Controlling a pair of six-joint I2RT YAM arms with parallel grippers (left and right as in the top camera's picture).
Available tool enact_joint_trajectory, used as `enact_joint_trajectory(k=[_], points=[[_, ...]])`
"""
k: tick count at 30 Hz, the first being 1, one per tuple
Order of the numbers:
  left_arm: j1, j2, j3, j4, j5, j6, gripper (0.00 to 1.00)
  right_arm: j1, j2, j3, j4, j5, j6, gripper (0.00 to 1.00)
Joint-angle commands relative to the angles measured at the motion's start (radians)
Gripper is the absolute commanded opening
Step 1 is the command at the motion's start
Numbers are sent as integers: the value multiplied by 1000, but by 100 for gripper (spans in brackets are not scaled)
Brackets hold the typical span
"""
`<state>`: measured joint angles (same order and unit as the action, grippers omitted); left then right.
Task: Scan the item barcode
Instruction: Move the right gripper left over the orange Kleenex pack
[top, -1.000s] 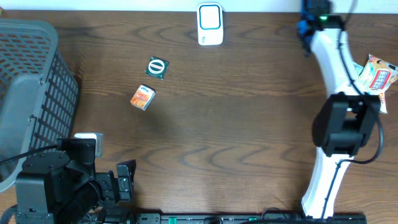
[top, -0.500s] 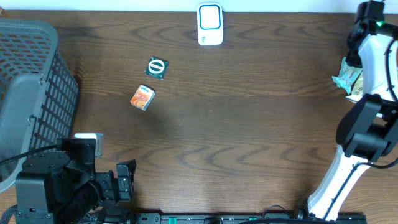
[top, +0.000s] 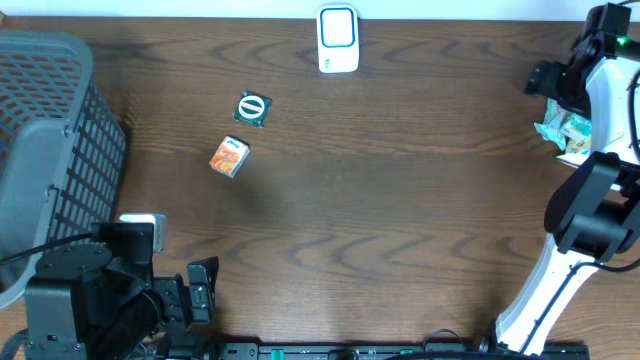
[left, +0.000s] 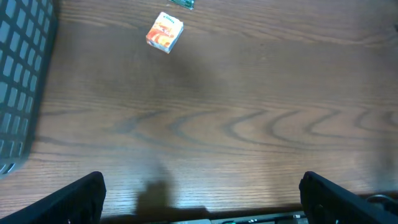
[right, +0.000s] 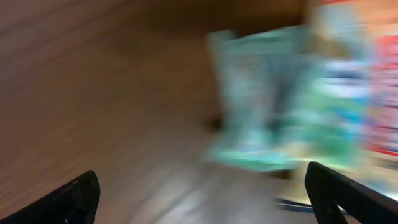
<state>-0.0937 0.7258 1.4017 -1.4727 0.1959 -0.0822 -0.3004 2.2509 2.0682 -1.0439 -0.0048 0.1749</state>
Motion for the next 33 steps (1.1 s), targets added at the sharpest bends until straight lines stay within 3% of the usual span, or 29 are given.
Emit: enact_joint_trajectory(k=[1, 6, 11, 17, 26, 33], points=[[0, 2, 3, 0, -10, -5, 98, 20, -7, 3, -6, -398, -60, 99], [0, 2, 3, 0, -10, -5, 98, 81, -7, -6, -34, -782, -79, 99], [0, 2, 3, 0, -10, -5, 98, 217, -7, -27, -10, -805, -80, 99], [0, 2, 3, 0, -10, -5, 98, 434, -7, -72, 103, -728, -61, 99], [0, 2, 3, 0, -10, -5, 97, 742, -6, -77, 251, -533, 185, 99], [0, 2, 3, 0, -10, -5, 98, 929, 8, -78, 270, -193, 434, 99]])
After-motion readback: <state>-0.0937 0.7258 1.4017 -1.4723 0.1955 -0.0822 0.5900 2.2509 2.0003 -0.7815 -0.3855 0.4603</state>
